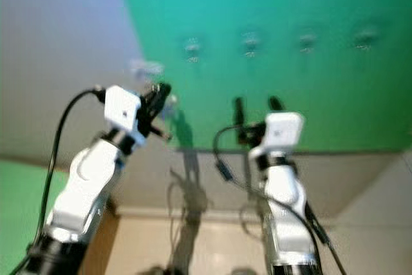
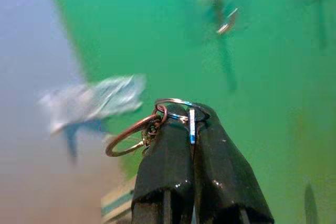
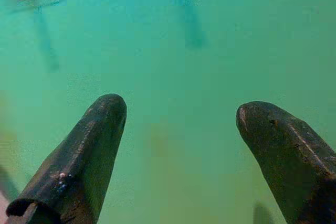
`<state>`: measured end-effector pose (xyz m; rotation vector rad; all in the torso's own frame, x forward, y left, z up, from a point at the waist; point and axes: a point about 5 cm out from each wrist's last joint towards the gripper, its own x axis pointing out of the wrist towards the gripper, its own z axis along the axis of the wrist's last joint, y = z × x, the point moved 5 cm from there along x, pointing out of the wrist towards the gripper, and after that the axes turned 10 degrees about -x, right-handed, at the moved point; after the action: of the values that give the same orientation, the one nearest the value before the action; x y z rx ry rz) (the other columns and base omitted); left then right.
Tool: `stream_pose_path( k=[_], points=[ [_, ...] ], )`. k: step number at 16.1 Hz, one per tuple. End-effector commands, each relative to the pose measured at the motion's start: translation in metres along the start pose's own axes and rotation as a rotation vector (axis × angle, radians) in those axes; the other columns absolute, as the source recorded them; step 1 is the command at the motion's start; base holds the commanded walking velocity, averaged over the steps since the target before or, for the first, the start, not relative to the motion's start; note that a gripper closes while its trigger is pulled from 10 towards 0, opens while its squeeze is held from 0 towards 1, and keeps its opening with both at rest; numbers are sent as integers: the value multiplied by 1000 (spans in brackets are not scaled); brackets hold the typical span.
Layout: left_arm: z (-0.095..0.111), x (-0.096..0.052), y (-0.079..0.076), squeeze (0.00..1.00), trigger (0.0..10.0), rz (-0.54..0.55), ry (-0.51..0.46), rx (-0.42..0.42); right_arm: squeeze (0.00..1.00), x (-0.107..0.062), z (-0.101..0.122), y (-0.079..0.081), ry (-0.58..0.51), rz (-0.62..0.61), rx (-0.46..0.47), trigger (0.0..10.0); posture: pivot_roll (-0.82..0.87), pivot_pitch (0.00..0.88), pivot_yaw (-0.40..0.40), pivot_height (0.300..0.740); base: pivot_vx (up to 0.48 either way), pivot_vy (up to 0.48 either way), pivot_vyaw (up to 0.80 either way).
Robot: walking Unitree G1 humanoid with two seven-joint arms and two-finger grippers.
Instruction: Hang keys on a hook
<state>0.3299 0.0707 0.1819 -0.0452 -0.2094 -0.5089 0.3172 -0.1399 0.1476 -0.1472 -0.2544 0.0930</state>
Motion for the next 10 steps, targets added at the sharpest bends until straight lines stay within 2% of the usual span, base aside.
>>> stream_pose_path(
  k=[1, 5, 8, 10],
  points=[
    [9, 4, -4, 0, 0, -24, -15, 5, 0, -2, -1, -5, 6, -8, -10, 10000, -226, 41, 112, 740, 0, 0, 0],
    [26, 22, -6, 0, 0, -88, -14, 39, 0, -4, -5, 0, 18, 3, 1, 10000, -235, 33, 127, 740, 0, 0, 0],
    [26, 37, -2, 0, 0, -113, 7, 67, 0, -7, -7, 5, 23, 25, 13, 10000, -247, 29, 134, 740, 0, 0, 0],
    [25, 42, -5, 0, 0, -137, 13, 67, 0, -9, -8, 5, 28, 27, 12, 10000, -252, 31, 138, 740, 0, 0, 0]
  ],
)
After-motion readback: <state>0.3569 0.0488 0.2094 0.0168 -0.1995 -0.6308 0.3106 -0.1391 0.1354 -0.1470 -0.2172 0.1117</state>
